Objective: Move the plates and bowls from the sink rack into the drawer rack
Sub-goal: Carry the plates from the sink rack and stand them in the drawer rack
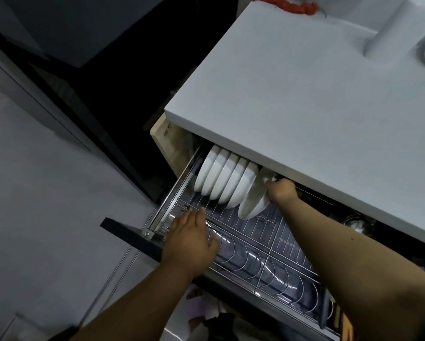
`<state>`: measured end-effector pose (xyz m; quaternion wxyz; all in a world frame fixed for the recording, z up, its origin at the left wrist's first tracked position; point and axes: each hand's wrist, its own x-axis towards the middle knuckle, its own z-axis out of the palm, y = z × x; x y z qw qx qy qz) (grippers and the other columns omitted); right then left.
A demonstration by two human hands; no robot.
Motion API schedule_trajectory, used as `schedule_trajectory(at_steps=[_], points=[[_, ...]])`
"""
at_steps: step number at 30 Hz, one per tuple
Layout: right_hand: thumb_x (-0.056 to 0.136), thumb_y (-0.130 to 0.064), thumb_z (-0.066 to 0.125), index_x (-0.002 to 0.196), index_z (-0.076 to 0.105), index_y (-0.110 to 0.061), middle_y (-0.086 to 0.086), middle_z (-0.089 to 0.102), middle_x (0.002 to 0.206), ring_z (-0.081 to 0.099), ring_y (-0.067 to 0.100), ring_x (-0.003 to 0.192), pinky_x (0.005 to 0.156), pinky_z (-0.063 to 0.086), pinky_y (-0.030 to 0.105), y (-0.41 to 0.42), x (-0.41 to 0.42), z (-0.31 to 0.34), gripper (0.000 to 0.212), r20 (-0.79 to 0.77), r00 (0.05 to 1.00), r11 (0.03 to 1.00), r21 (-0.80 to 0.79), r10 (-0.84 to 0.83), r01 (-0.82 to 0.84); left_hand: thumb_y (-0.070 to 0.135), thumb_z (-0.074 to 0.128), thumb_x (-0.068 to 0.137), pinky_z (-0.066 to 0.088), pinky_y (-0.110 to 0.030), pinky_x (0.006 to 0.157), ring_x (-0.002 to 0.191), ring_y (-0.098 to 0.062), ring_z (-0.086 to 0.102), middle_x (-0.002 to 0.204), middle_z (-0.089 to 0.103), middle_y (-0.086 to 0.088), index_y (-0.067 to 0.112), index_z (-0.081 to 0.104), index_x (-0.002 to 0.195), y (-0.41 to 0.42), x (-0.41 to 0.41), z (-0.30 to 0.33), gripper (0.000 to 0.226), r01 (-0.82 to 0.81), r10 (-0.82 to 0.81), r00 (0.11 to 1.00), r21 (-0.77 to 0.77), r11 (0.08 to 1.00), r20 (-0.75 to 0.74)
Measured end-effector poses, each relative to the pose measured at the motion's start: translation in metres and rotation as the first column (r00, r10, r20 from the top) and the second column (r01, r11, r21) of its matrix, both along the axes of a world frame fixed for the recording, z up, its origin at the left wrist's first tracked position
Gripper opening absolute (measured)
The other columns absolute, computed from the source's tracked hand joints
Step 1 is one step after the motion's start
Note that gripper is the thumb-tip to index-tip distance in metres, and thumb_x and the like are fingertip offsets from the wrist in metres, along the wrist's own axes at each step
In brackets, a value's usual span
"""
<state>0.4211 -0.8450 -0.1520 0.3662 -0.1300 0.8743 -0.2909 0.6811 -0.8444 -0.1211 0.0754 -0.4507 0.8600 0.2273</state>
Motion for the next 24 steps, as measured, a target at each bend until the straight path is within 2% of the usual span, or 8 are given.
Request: schedule_trajectory(at_steps=[10, 18, 24], points=[[0.095, -0.036, 0.052, 0.118, 0.059, 0.006, 0.024, 0.059, 0.125, 0.056, 0.037, 0.116, 0.093, 0.043, 0.036, -0.014, 0.005, -0.011, 0.048, -0.059, 0.988, 0.986, 0.093, 0.142, -0.136, 0.049, 0.042, 0.088, 0.018, -0.038, 0.117, 0.139, -0.020, 0.024, 0.150, 0.033, -0.005, 0.014, 0.018, 0.149, 0.000, 0.001, -0.006, 0.074, -0.018, 0.018, 1.000, -0.013, 1.000, -0.025], [0.096, -0.044, 0.046, 0.120, 0.058, 0.003, 0.022, 0.059, 0.126, 0.055, 0.035, 0.119, 0.094, 0.041, 0.033, -0.029, 0.010, -0.015, 0.054, -0.094, 0.969, 0.960, 0.185, 0.228, -0.208, 0.048, 0.044, 0.088, 0.015, -0.037, 0.118, 0.139, -0.022, 0.024, 0.149, 0.034, -0.006, 0.015, 0.017, 0.149, 0.000, 0.000, -0.005, 0.075, -0.028, 0.028, 0.999, 0.006, 1.000, -0.022], [0.096, -0.045, 0.046, 0.119, 0.059, 0.002, 0.022, 0.060, 0.126, 0.055, 0.036, 0.118, 0.096, 0.043, 0.035, -0.034, 0.010, -0.021, 0.055, -0.088, 0.966, 0.953, 0.204, 0.244, -0.222, 0.047, 0.045, 0.088, 0.014, -0.038, 0.118, 0.139, -0.022, 0.023, 0.149, 0.034, -0.006, 0.016, 0.015, 0.149, 0.000, -0.001, -0.004, 0.075, -0.036, 0.036, 0.999, 0.025, 0.999, -0.002]])
